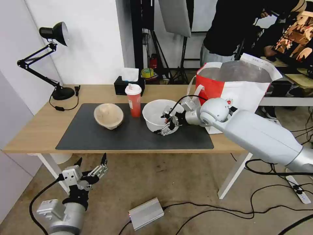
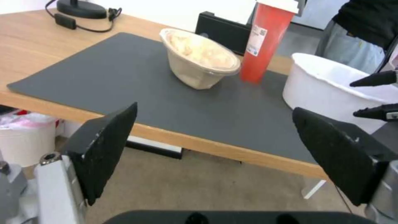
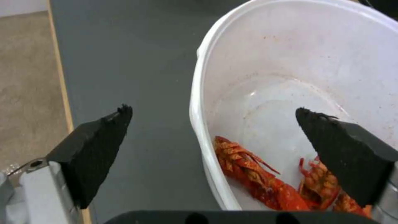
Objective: Pick up the trash from the table and place it into the takeout bag.
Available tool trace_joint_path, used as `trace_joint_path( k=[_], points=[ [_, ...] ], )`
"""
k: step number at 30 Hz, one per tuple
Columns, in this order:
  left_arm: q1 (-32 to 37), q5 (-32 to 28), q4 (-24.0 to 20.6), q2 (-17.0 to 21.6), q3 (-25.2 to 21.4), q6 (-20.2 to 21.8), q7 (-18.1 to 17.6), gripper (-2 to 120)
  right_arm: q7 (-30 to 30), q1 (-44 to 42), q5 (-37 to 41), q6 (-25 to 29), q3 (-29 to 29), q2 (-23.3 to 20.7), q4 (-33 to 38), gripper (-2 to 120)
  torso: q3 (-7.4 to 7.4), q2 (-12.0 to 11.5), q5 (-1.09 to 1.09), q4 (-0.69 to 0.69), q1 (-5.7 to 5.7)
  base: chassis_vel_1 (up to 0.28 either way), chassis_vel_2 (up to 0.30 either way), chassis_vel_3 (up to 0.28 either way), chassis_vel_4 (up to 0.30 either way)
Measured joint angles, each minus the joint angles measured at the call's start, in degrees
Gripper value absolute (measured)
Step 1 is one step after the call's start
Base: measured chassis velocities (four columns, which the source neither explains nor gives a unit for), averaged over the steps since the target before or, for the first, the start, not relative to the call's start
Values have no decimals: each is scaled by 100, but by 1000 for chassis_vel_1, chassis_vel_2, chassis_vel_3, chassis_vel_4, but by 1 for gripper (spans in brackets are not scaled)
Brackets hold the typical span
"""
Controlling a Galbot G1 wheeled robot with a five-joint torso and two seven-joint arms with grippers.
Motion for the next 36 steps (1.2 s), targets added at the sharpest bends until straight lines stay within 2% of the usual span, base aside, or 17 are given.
trace_joint_path(
  k=[22,25,28,30,32,33,35,36],
  points=[
    [-12,19,51,5,54,-19,-5,100,-158,13,-92,22,-37,160,-242,100,0,0,0,0,0,0,0,0,0],
    [-17,17,51,7,53,-21,-6,100,-158,14,-84,21,-40,183,-270,93,0,0,0,0,0,0,0,0,0],
    [-19,13,51,8,54,-24,-8,100,-158,14,-59,11,-42,205,-305,78,0,0,0,0,0,0,0,0,0],
    [-21,12,51,9,54,-24,-9,100,-158,14,-53,8,-43,209,-310,77,0,0,0,0,0,0,0,0,0],
    [-30,5,51,17,54,-24,-13,100,-158,12,-38,0,-48,224,-334,64,0,0,0,0,0,0,0,0,0],
    [-30,5,51,17,54,-24,-13,100,-158,12,-38,0,-48,224,-334,64,0,0,0,0,0,0,0,0,0],
    [-34,0,53,17,54,-24,-14,100,-159,10,-28,-6,-49,228,-343,54,0,0,0,0,0,0,0,0,0],
    [-34,0,53,17,54,-24,-14,100,-159,10,-28,-6,-49,228,-343,54,0,0,0,0,0,0,0,0,0]
  ],
)
